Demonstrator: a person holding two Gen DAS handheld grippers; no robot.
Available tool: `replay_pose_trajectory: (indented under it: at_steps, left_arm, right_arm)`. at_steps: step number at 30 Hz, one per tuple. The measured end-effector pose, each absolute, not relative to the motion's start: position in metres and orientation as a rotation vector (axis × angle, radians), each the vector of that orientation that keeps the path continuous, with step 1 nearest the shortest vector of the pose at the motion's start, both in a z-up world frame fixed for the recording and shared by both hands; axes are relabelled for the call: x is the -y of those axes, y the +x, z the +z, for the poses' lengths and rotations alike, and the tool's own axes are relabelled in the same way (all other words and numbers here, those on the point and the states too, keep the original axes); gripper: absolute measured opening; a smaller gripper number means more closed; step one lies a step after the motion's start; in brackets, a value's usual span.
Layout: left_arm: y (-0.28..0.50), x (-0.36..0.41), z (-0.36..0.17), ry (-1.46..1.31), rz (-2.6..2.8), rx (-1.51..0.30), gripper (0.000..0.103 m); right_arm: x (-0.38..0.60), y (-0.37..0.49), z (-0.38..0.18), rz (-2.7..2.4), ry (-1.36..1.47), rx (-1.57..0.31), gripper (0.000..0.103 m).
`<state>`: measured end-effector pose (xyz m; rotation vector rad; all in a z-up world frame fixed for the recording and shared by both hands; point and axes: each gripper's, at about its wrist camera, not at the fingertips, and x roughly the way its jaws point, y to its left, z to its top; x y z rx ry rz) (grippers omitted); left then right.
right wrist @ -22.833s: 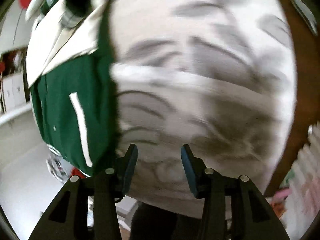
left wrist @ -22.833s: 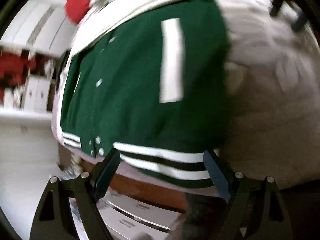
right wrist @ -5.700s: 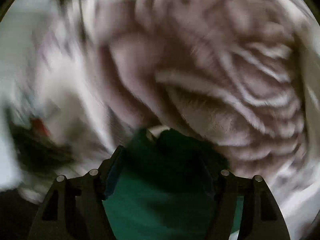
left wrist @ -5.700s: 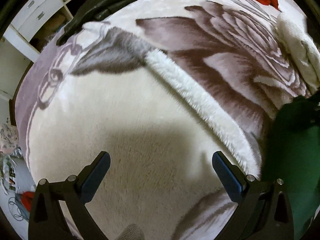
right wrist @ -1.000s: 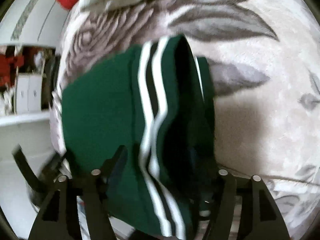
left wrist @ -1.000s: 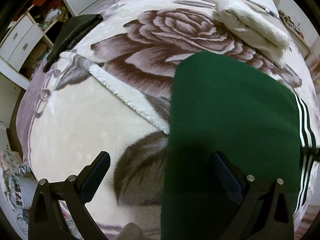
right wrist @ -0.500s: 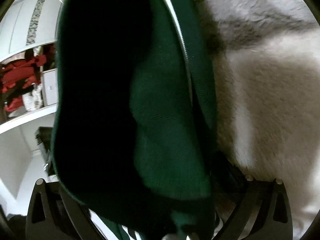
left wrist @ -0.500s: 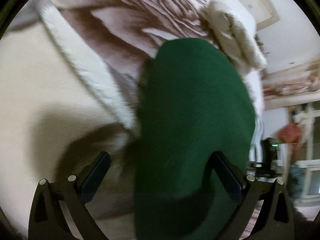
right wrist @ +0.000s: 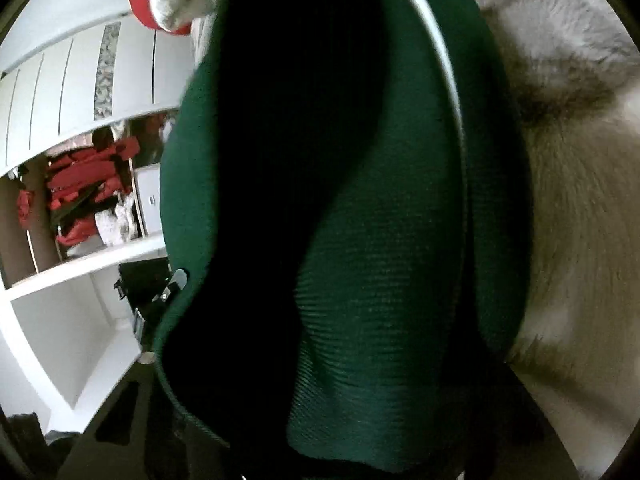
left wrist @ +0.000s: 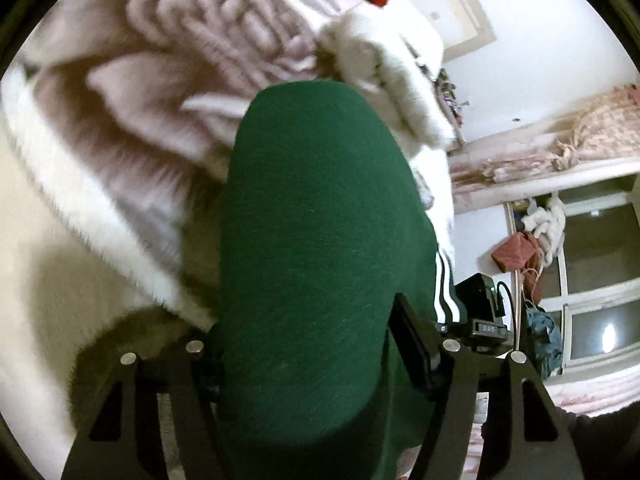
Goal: Fold large clothes
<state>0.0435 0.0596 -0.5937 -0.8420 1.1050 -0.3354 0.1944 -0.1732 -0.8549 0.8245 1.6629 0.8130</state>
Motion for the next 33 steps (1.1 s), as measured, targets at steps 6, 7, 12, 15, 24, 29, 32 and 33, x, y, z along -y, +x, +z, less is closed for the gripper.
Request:
replay_pose_trajectory:
  at_steps: [6,7,12,15,24,29,32,33]
  left_arm:
    - [0.078,-0.050,-0.553,-0.760,-0.409,-1.095,0.063]
    - [0.086,-0.046,-0.544,-0.744,-0.420,-1.092,0.063]
    - [0.126,-0.043,-0.537,-0.676,-0.450,-1.119,0.062]
    - [0.145,-0.050,-0.580,-0.635,-0.420,-1.227,0.062]
    - [0.143,-0.072,-0.676,-0.852,-0.474,-1.306,0.084]
    - [0.149,-0.063,-0.684,-0.923,-0.526,-1.288,0.084]
    - [0.154,-0.058,-0.680,-0.917,-0.544,-1.286,0.084]
    - [0.155,-0.058,-0.680,-0.917,-0.542,-1.287,0.084]
  right_arm:
    - [0.187,0.195,-0.804,0.812,0.911,-1.571,0.036]
    - [0.192,0.198,-0.792,0.832,0.924,-1.550,0.035]
    - [0.201,0.235,-0.728,0.863,0.785,-1.481,0.034]
    - [0.219,0.269,-0.743,0.723,0.625,-1.582,0.051]
    - [0.271,0.260,-0.866,0.685,0.776,-1.701,0.090]
    - [0.271,0.263,-0.882,0.827,0.889,-1.693,0.097]
    - [0.240,0.265,-0.881,0.915,0.908,-1.707,0.087]
    - [0.228,0.265,-0.882,0.920,0.909,-1.709,0.083]
